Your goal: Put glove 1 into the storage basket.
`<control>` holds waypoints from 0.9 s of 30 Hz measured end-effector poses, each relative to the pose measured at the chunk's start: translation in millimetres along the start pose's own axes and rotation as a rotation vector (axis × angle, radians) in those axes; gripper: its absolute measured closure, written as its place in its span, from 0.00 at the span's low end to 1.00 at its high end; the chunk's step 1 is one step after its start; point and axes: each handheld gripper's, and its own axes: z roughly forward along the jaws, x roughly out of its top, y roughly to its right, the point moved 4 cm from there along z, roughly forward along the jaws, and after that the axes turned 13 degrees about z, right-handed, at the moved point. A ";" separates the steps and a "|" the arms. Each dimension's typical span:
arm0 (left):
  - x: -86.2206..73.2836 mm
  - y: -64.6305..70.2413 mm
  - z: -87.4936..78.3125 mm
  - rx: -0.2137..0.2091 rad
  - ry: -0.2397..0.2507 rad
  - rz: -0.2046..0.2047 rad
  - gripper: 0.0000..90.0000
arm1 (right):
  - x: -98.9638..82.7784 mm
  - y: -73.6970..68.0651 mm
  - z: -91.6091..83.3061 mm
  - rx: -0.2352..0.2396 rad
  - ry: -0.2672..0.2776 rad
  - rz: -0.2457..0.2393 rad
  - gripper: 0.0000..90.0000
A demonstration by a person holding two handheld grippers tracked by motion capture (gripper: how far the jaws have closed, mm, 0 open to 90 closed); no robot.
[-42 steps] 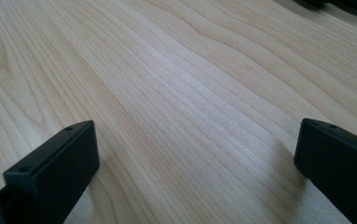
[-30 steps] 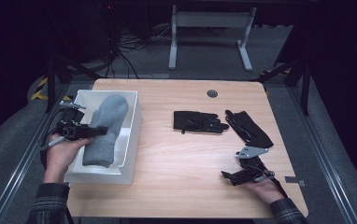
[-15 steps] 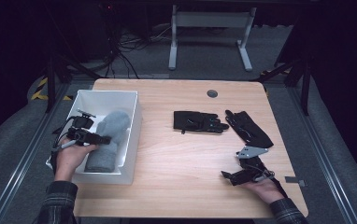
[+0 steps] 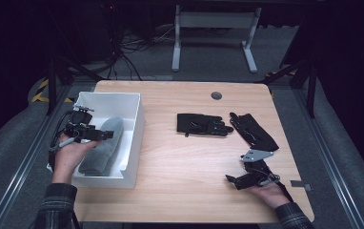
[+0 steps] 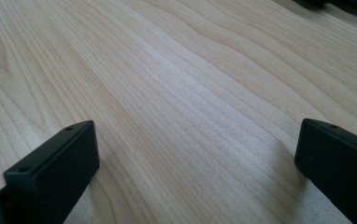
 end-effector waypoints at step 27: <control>67.3 140.1 4.3 -0.159 0.160 0.239 0.17 | 0.0 0.0 0.1 0.001 0.000 0.000 0.00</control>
